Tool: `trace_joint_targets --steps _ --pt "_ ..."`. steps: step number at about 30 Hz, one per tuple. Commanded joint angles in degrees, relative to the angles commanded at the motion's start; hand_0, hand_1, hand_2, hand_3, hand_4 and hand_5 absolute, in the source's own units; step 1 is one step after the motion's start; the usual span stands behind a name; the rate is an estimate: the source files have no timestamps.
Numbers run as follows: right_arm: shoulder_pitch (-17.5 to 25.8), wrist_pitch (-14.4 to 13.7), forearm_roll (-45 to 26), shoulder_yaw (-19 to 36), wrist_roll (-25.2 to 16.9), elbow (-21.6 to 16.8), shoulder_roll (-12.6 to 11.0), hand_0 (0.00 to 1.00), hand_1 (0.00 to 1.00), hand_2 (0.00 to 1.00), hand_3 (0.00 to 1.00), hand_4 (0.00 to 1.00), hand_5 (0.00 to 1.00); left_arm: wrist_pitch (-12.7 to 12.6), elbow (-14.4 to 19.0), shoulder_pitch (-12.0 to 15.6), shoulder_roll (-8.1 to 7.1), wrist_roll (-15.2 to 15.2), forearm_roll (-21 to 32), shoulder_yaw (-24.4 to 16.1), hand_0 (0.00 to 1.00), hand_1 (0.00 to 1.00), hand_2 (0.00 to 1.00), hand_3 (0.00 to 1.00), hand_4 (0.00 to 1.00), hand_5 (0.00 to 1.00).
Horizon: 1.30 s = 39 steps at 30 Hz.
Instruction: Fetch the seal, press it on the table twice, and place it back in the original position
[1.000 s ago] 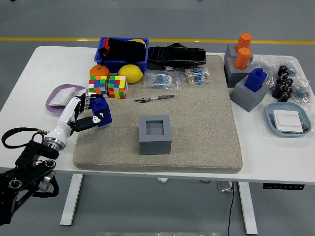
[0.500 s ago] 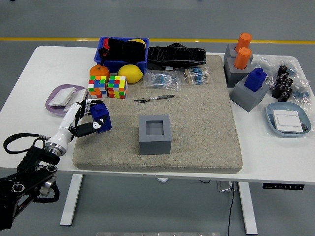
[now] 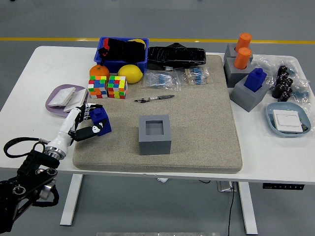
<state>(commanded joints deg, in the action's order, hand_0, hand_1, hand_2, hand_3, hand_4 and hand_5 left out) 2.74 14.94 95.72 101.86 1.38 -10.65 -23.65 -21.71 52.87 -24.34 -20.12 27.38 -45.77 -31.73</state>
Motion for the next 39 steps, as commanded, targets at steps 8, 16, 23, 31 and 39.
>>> trace_joint_targets --steps 8,16,23,31,39 --pt "-0.1 0.0 -0.1 0.1 0.0 -0.1 0.1 0.793 0.704 0.680 0.651 0.828 0.469 -0.3 3.4 -0.5 -0.29 -0.3 -1.3 -1.8 0.629 0.435 0.497 0.672 0.521 0.002" --pt "-0.2 -0.1 -0.2 0.0 0.0 -0.1 0.0 0.794 0.702 0.679 0.651 0.828 0.470 -1.0 10.6 -2.1 -1.41 -1.8 -4.3 -4.0 0.629 0.435 0.496 0.674 0.521 0.002" --pt "-0.2 0.0 -0.1 0.3 0.0 -0.1 0.0 0.794 0.702 0.679 0.651 0.827 0.469 -0.5 17.9 -3.2 -2.25 -3.7 -5.9 -3.5 0.629 0.436 0.496 0.671 0.522 0.002" --pt "-0.2 0.0 -0.4 -0.1 0.1 -0.2 0.1 0.793 0.702 0.679 0.651 0.827 0.468 0.5 23.3 -4.5 -2.15 -5.8 -6.4 0.0 0.629 0.440 0.498 0.676 0.524 0.002" --pt "-0.1 0.0 -0.7 -0.4 0.1 -0.2 0.0 0.793 0.702 0.678 0.651 0.827 0.467 1.1 24.6 -6.9 -1.24 -7.6 -6.9 3.2 0.630 0.440 0.499 0.678 0.524 0.002"
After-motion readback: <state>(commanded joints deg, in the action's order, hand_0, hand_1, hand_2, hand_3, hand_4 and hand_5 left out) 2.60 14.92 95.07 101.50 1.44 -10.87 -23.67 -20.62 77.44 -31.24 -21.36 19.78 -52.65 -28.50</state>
